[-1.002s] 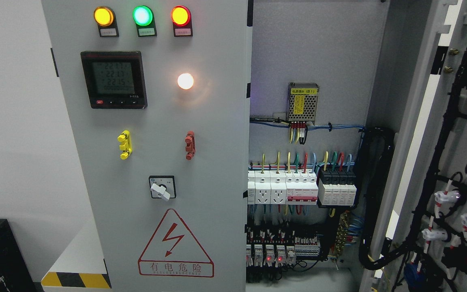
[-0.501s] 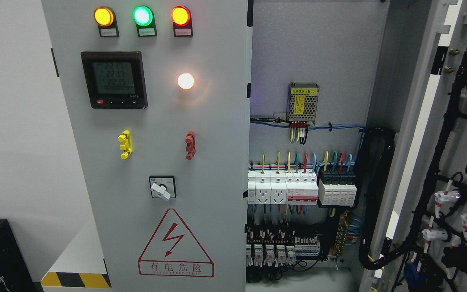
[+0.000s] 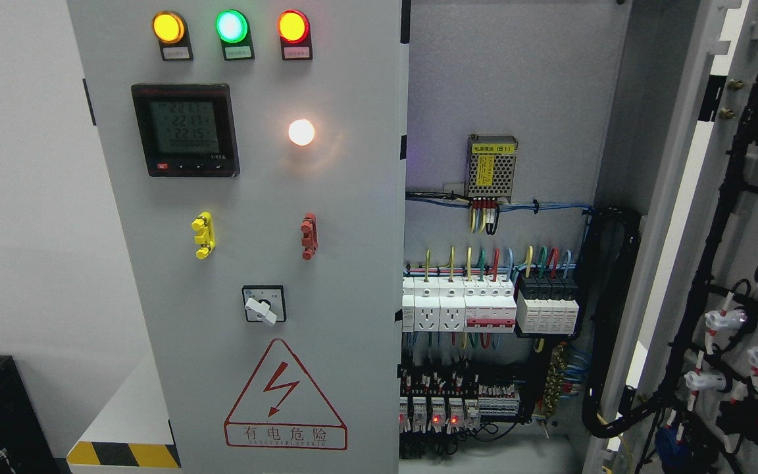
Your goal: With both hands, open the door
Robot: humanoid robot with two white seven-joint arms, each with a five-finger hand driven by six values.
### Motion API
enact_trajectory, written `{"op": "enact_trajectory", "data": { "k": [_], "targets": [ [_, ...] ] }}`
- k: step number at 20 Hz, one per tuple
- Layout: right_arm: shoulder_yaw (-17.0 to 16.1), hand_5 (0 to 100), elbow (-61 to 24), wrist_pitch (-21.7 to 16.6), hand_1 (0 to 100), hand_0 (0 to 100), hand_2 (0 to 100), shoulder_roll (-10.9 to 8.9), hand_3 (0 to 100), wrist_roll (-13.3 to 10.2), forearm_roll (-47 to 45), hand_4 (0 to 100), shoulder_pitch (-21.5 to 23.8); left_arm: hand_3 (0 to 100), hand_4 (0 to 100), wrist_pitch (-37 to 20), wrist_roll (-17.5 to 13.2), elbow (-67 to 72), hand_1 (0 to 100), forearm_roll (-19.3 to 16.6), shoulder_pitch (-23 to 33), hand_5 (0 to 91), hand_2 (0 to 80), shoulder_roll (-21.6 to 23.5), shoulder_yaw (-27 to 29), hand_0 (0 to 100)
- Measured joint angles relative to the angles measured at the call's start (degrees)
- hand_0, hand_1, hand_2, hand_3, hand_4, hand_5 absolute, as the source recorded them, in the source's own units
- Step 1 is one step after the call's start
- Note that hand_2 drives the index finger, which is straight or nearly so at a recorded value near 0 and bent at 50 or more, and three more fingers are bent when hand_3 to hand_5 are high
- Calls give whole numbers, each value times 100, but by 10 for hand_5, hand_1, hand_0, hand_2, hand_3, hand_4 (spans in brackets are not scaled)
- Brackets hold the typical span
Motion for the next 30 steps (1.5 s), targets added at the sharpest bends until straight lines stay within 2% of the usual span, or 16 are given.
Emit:
{"op": "enact_trajectory", "data": {
  "k": [4,8,10,14,16,24,30],
  "targets": [
    [313,0,-633,-406,0,0,0,-76,0,-24,0,0,-643,0,0,-2,-2,10,0,-29,-2,0,0,-43,-141,0],
    [588,0,-1068,-494,0,0,0,-111,0,-26,0,0,-1259,0,0,-25,-5,20,0,-89,-4,0,0,-83,-275,0],
    [704,0,-1206,-275,0,0,0,-101,0,-28,0,0,-1675,0,0,-29,-5,22,0,-104,-5,0,0,-98,-330,0],
    [820,0,-1300,589,0,0,0,-34,0,-36,-242,0,-2488,0,0,-18,-10,25,0,-101,-6,0,0,-121,-398,0],
    [850,0,-1304,890,0,0,0,16,0,-37,-370,0,-2829,0,0,-14,-14,24,0,-97,-7,0,0,-131,-426,0],
    [610,0,-958,1591,0,0,0,154,0,-56,-599,0,-3940,0,0,-8,-16,20,0,-87,-11,0,0,-180,-503,0],
    [446,0,-427,1692,0,0,0,208,0,10,-649,0,-4505,0,0,-6,-16,12,0,-87,-14,0,0,-212,-535,0]
  ]
}}
